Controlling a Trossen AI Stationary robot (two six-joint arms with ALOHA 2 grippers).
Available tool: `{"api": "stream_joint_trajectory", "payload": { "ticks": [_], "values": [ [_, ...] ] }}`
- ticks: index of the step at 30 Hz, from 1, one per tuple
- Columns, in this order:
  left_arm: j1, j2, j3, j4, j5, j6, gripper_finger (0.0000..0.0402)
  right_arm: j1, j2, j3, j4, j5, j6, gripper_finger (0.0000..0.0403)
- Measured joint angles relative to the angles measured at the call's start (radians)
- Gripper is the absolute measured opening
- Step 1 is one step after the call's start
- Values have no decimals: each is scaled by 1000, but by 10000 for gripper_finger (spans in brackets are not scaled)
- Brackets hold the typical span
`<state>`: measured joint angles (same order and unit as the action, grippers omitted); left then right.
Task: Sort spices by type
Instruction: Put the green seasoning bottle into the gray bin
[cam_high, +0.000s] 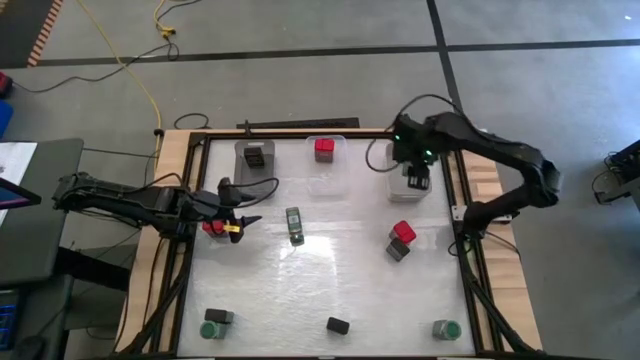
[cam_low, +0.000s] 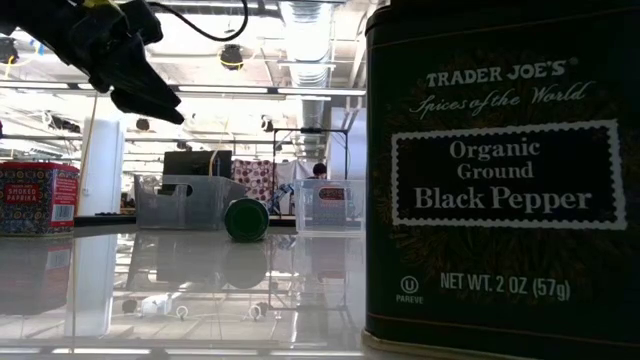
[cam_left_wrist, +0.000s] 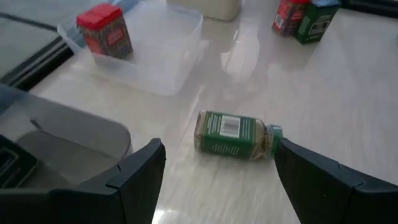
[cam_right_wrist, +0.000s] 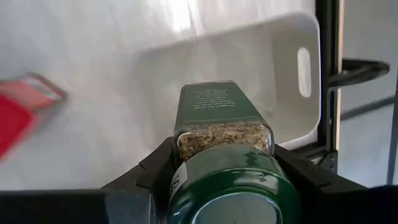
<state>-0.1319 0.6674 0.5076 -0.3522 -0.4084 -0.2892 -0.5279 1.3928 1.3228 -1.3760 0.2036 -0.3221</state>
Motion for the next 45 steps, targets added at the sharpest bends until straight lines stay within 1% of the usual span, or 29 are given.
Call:
{"api": "stream_joint_trajectory", "payload": {
  "ticks": [4, 8, 16, 18, 22, 25, 37, 45],
  "values": [
    [0, 0, 0, 15, 0, 35, 290, -71, 107, 0, 54, 3, -101, 222],
    [0, 0, 0, 14, 0, 50, 290, -119, 192, 0, 116, 3, -200, 222],
    [0, 0, 0, 11, 0, 58, 290, -207, 291, 0, 199, 4, -345, 222],
    [0, 0, 0, 11, 0, 66, 290, -229, 305, 0, 219, -4, -367, 222],
    [0, 0, 0, 11, 0, 68, 290, -269, 333, 0, 245, -61, -392, 222],
    [0, 0, 0, 10, 0, 69, 290, -277, 348, 0, 251, -92, -398, 222],
    [0, 0, 0, 5, 0, 67, 290, -302, 354, 0, 218, -100, -418, 222],
    [0, 0, 0, 4, 0, 65, 290, -341, 354, -1, 202, -100, -418, 222]
  ]
}}
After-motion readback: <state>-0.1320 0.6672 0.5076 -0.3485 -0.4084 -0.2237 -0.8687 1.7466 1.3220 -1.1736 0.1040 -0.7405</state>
